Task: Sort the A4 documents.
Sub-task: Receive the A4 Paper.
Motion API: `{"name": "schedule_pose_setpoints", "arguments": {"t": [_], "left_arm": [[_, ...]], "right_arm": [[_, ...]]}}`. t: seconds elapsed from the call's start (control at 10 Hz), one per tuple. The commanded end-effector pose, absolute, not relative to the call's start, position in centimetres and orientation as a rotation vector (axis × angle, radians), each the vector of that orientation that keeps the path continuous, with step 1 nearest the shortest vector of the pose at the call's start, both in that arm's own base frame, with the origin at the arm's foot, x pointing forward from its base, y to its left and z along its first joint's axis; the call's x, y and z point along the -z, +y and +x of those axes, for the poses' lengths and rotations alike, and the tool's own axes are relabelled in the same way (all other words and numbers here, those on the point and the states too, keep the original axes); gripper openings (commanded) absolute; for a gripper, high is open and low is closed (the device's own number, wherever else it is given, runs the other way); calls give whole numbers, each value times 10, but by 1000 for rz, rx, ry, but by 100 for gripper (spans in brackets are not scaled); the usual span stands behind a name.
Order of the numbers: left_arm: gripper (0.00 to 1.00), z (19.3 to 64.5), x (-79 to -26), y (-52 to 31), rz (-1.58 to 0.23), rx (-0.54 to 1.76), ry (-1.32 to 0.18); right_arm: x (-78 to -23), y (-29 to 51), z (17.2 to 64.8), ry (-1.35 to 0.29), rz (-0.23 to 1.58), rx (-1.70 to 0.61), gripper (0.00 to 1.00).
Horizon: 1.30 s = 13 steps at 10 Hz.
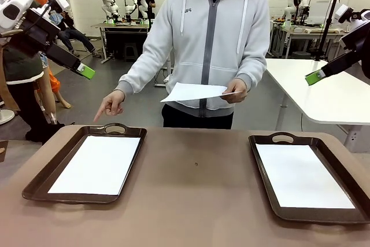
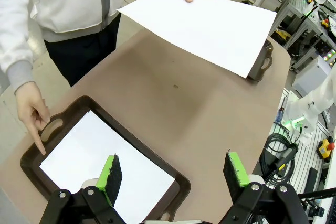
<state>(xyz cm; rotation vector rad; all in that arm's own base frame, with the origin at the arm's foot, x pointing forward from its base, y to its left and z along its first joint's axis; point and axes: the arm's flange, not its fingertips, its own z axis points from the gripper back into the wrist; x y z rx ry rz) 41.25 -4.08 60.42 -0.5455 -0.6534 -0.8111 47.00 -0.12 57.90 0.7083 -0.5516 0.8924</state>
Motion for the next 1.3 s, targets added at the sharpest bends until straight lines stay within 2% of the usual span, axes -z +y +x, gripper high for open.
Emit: {"name": "schedule_pose_setpoints", "arguments": {"t": [0.0, 1.2], "left_arm": [[100, 412, -604, -40, -543, 816, -654], [100, 412, -603, -40, -553, 792, -660]], "right_arm": [[-578, -1, 469, -545, 703, -899, 100], [-578, -1, 469, -545, 703, -899, 100]]}}
